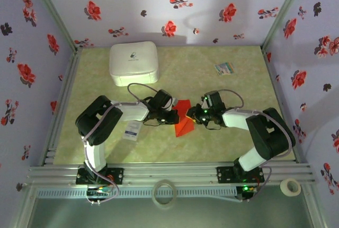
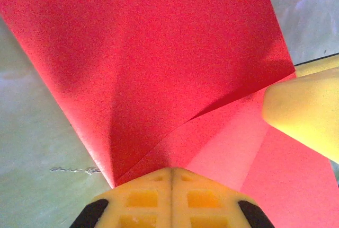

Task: Fold a paper plane with a square sheet of paper (pick it up from the middle)
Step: Turn over the paper at the center of the table.

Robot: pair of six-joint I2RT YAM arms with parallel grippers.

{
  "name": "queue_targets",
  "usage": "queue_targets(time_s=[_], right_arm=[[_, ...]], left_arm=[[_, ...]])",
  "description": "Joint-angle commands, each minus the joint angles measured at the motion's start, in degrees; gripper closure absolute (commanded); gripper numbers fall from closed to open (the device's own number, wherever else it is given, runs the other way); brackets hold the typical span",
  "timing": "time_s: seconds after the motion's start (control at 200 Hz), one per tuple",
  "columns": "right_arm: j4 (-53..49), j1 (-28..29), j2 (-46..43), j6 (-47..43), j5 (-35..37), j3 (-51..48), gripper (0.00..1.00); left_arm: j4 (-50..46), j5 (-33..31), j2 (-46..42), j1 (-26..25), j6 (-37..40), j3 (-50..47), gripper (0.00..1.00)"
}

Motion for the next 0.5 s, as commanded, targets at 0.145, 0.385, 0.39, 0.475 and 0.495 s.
queue_targets(time_s=[0.145, 0.385, 0.39, 0.475, 0.495], right_arm=[[2.46, -0.82, 1.06, -1.37, -1.58, -1.45, 0.85], [-0.61, -0.83, -3.89, -2.92, -0.76, -0.72, 0.93], [-0.79, -0.82, -4.16, -2.96, -0.58, -0.71, 0.93], [-3.96, -0.35, -9.28, -5.06, 2.33, -0.4, 0.95], [-5.38, -0.23, -10.66, -5.68, 3.1, -0.08, 0.95]], left_arm=[[-2.79, -0.58, -1.47, -0.32, -0.65, -1.25, 0.94], [-1.37, -1.72, -7.33, -0.41, -0.8, -2.34, 0.84], [-1.37, -1.85, -7.51, -0.41, -0.77, -2.34, 0.84], [-1.43, -3.72, -10.9, -0.46, -0.4, -3.12, 0.82], [-1.46, -4.37, -11.93, -0.35, -0.26, -3.34, 0.81]])
